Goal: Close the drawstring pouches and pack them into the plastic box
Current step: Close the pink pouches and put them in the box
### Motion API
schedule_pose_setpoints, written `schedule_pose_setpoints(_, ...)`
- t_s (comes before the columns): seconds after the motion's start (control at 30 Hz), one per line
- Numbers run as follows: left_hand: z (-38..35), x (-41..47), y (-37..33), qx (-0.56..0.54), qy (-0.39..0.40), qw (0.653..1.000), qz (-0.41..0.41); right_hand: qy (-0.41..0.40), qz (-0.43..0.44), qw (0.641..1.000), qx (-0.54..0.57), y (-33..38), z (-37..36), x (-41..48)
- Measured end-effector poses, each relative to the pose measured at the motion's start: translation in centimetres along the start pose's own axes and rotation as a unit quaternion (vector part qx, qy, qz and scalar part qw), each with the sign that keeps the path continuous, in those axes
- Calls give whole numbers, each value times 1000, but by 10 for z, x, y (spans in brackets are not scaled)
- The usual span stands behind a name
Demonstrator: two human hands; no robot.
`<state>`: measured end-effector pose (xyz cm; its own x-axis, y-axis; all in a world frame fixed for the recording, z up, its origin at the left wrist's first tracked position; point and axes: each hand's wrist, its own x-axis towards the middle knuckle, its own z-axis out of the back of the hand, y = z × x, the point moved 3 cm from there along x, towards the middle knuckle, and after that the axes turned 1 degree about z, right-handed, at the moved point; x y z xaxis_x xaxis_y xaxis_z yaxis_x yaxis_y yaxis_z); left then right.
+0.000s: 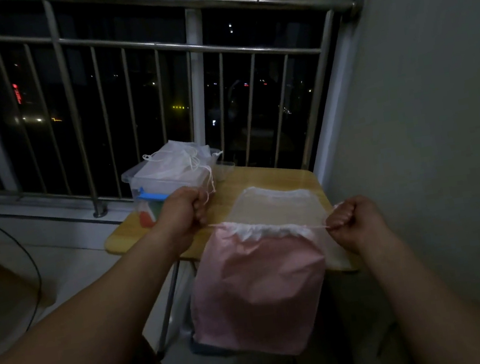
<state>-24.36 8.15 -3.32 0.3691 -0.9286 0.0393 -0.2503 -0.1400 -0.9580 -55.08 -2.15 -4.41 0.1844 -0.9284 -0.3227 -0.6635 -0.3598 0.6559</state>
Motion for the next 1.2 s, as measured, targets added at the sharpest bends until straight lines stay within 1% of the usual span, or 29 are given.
schedule_pose_setpoints(0.07, 7, -6, -4, 104, -23, 994, -18, -15, 0, 997, -69, 1, 6, 0)
schedule_pose_setpoints(0.17, 19, -17, -11, 247, -53, 966, -52, -48, 23, 990, -133, 6, 18, 2)
schedule_pose_setpoints(0.23, 22, -20, -10, 307, -57, 947, -71, -64, 47, 983, -164, 8, 24, 6)
schedule_pose_setpoints(0.27, 23, -19, -7, 319, -55, 943, -74, -71, 64, 977, -192, 8, 24, 8)
schedule_pose_setpoints(0.33, 21, -12, -5, 317, -44, 945, -69, -69, 99, 958, -261, 6, 14, 12)
schedule_pose_setpoints(0.37, 20, -7, -4, 293, -25, 954, -59, -57, 110, 951, -285, 6, 4, 11)
schedule_pose_setpoints(0.43, 13, 4, -8, 220, 21, 974, -41, -9, 118, 945, -304, 5, -24, 9)
schedule_pose_setpoints(0.47, 5, 8, -11, 197, 45, 979, -34, 20, 126, 938, -323, 5, -40, 7)
schedule_pose_setpoints(0.5, -6, 12, -16, 188, 69, 979, -28, 47, 138, 923, -357, 7, -56, 5)
schedule_pose_setpoints(0.63, -60, 17, -25, 172, 178, 969, -3, 146, 197, 837, -490, 2, -116, -5)
schedule_pose_setpoints(0.7, -80, 20, -24, 153, 225, 962, 7, 181, 202, 815, -512, -4, -136, -8)
schedule_pose_setpoints(0.77, -96, 25, -23, 113, 239, 964, 15, 195, 191, 818, -506, -9, -144, -6)
schedule_pose_setpoints(0.8, -101, 29, -23, 86, 230, 969, 21, 185, 183, 828, -497, -12, -140, -4)
schedule_pose_setpoints(0.87, -106, 36, -24, 30, 200, 979, 33, 137, 164, 849, -483, -19, -120, 0)
schedule_pose_setpoints(0.9, -106, 40, -26, 20, 184, 982, 35, 116, 150, 854, -484, -25, -106, 0)
schedule_pose_setpoints(0.93, -105, 42, -27, 21, 170, 985, 34, 112, 129, 857, -487, -33, -91, -3)
schedule_pose_setpoints(1.03, -99, 54, -28, 16, 144, 989, 33, 194, 52, 856, -477, -66, -59, -14)
schedule_pose_setpoints(1.07, -98, 57, -27, 14, 139, 990, 33, 213, 34, 865, -453, -75, -53, -15)
schedule_pose_setpoints(1.13, -98, 62, -23, 11, 135, 990, 30, 218, 12, 893, -393, -85, -44, -10)
schedule_pose_setpoints(1.17, -99, 62, -22, 17, 132, 991, 23, 210, 10, 902, -377, -86, -42, -7)
schedule_pose_setpoints(1.2, -98, 64, -22, 46, 119, 992, 6, 200, 14, 906, -373, -86, -41, -4)
